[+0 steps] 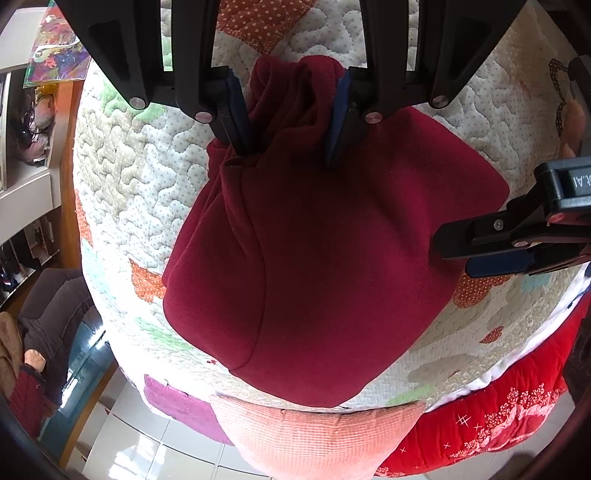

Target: Fold small clothes

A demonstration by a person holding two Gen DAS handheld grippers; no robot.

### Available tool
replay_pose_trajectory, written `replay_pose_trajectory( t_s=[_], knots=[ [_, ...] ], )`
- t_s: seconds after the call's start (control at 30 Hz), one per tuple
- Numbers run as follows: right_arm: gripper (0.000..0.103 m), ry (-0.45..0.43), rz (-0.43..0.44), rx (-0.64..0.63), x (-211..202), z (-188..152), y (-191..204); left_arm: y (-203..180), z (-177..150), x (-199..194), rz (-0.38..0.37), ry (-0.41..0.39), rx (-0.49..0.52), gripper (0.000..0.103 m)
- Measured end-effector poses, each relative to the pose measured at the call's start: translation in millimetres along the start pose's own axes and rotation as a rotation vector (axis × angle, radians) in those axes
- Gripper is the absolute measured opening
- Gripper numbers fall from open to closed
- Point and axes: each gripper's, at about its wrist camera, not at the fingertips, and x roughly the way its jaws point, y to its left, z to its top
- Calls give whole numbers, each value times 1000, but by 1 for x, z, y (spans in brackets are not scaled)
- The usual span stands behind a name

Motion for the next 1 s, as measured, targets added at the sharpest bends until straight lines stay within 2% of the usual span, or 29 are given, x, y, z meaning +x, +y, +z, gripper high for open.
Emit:
replay_pose_trajectory(
  t_s=[0.57,0.8,0.97,1.0],
  knots=[
    [39,13,21,10,2,1,-3,-7,4,15,8,28,0,78],
    [41,7,79,77,-10,7,-18,-10,8,17,17,34,18,79],
    [61,9,99,181,-6,17,-42,-13,13,25,16,43,32,83],
    [63,19,121,205,-1,21,-48,-13,14,26,12,45,34,85]
  ],
)
